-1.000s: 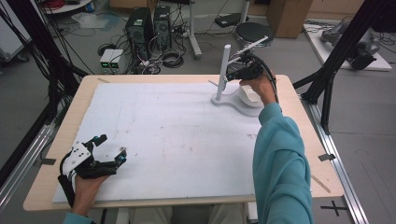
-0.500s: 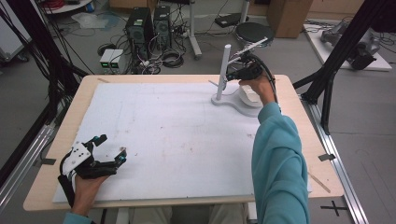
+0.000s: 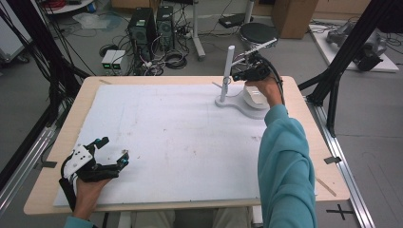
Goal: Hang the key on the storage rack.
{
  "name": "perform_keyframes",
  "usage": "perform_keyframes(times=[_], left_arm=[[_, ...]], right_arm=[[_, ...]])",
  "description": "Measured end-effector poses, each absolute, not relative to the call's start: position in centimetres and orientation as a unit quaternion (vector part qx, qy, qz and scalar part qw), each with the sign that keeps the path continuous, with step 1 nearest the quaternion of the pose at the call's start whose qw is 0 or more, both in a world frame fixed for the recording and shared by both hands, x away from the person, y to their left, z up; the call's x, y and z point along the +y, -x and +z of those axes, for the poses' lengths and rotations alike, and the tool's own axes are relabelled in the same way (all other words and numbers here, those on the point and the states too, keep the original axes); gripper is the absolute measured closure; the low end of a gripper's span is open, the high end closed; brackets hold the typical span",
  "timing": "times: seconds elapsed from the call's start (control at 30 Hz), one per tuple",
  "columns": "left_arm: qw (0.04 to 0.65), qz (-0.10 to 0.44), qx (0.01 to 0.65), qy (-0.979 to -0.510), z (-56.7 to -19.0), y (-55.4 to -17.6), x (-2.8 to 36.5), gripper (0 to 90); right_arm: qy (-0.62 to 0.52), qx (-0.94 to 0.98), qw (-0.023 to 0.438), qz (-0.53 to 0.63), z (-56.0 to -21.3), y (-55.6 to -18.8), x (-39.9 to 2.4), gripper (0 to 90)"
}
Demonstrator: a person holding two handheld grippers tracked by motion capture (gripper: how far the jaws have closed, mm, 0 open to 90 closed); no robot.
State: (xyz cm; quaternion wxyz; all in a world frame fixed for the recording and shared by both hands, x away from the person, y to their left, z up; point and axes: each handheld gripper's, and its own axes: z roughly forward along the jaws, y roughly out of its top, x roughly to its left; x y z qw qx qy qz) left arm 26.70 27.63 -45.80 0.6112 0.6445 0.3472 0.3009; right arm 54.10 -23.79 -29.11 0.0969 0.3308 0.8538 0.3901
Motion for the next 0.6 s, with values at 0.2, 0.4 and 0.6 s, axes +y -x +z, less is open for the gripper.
perform_keyframes(times=[0.2,0.4,0.6], left_arm=[[0.612,0.301,0.348,-0.643,-45.8,-26.7,27.6,3.2],[0.611,0.302,0.349,-0.643,-45.8,-26.7,27.6,3.2],[0.612,0.302,0.348,-0.642,-45.8,-26.7,27.7,3.2]], right_arm=[[-0.342,0.84,0.128,0.402,-28.1,-52.7,-23.8,22.8],[-0.305,0.838,0.114,0.438,-26.8,-50.6,-23.6,0.5],[-0.28,0.818,0.157,0.477,-24.7,-47.4,-23.4,0.5]])
